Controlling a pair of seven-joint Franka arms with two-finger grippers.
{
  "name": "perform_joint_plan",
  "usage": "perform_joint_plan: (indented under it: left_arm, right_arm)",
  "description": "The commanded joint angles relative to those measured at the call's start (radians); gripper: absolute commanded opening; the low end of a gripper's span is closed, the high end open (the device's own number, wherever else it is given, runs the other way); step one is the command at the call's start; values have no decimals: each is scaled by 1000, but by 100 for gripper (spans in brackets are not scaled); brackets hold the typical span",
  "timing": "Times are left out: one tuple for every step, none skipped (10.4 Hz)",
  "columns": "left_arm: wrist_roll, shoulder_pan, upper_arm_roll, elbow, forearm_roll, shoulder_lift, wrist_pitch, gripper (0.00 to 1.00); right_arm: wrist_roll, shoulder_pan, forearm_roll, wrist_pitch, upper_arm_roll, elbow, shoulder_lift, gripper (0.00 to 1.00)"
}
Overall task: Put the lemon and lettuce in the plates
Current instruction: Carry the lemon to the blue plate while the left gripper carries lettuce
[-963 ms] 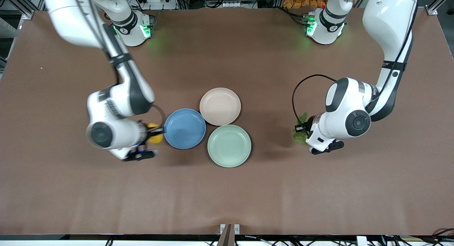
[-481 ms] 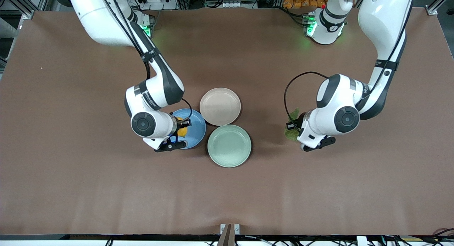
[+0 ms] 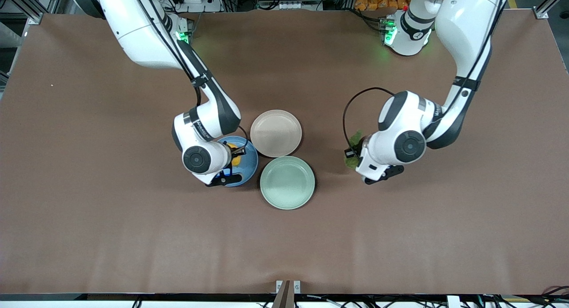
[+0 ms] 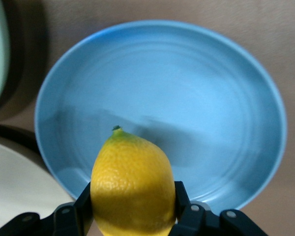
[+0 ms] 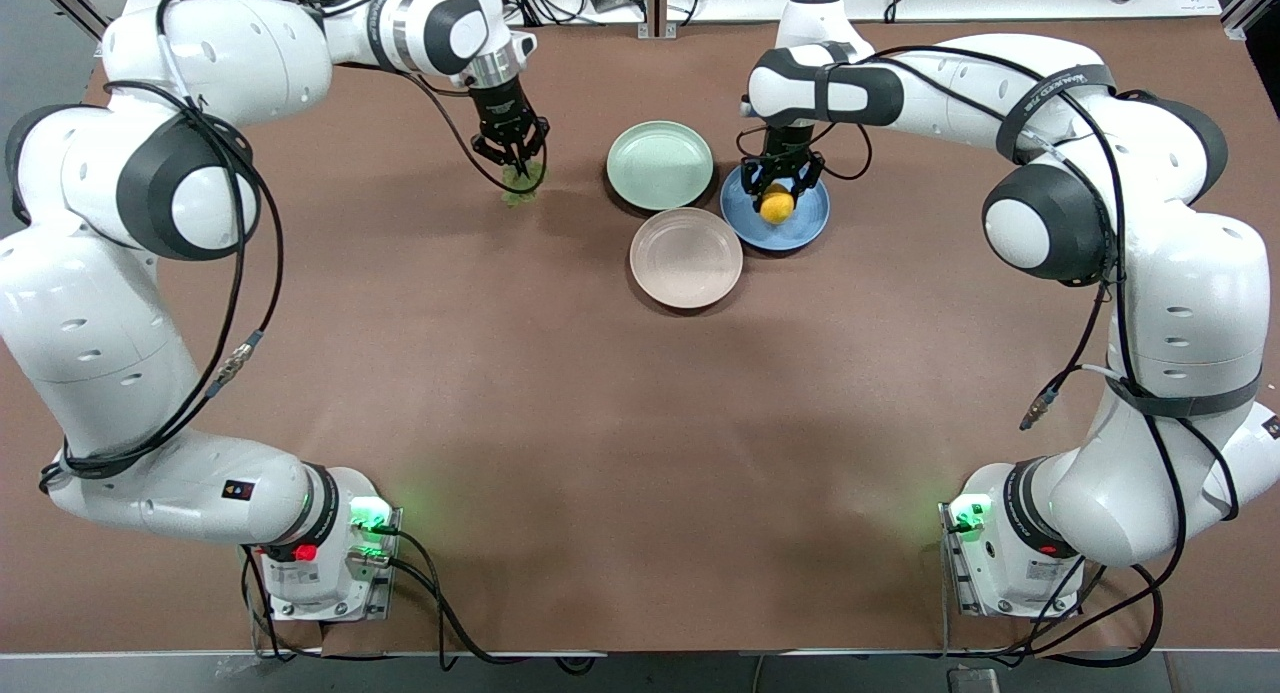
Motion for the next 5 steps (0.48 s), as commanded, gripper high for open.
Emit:
perform_joint_plan:
  left_arm:
    - [-98,-59,3,37,-22,16,-5,0]
    - [-144,-85,3,59,-40,29,-3,0]
    - [-189,-115,3,77,-61,45,15,0]
    - [-236,-135,3,88,-68,62,40,0]
    - [-261,-146,3,88,-83,72,73,0]
  right_arm:
    - [30,10,39,6,-5,-9,-6,25]
    - [44,10,39,6,-5,-7,-3,79]
    - [68,8,39,6,-5,-6,-3,94]
    - [68,7,39,0,-5,2,-7,100]
    - [65,1,39,0,-5,20,-11,100]
